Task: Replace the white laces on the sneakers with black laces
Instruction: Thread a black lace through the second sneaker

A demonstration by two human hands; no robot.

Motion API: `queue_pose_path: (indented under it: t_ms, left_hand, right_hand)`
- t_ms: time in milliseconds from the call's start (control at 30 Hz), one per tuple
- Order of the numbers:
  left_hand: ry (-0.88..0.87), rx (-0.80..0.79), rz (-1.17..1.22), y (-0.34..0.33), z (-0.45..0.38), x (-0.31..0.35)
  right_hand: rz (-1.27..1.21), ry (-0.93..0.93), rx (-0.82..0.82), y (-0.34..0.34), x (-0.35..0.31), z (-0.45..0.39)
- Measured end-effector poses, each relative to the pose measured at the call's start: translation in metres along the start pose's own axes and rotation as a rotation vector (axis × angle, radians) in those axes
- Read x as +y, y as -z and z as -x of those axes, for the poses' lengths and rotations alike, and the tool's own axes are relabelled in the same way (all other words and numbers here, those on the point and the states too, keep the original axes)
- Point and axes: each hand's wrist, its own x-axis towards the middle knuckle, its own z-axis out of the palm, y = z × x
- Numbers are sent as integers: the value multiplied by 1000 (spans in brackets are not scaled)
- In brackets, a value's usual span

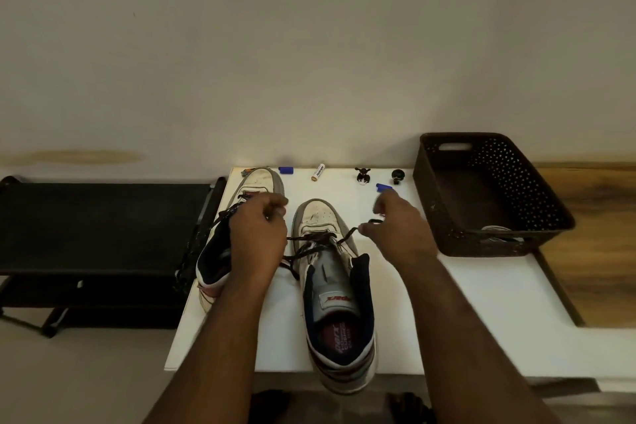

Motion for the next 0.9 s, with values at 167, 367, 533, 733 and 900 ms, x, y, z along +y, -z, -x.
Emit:
queue_pose_path:
  t_ms: [167, 367, 533, 733, 900]
  left_hand:
    - [320, -425, -109, 0, 13, 1]
    - [351, -461, -205, -5, 9, -10]
    - [398, -427, -199, -8, 7, -15]
    - [286, -304, -57, -14, 10, -12]
    - [242, -338, -139, -18, 9, -18]
  right_hand:
    - [74, 216, -310, -29, -8, -6]
    - [-137, 141, 141, -2, -6, -8]
    - [-415, 179, 318, 33, -10, 5]
    - [-96, 252, -91, -4, -6, 12]
    - [24, 188, -247, -36, -4, -4]
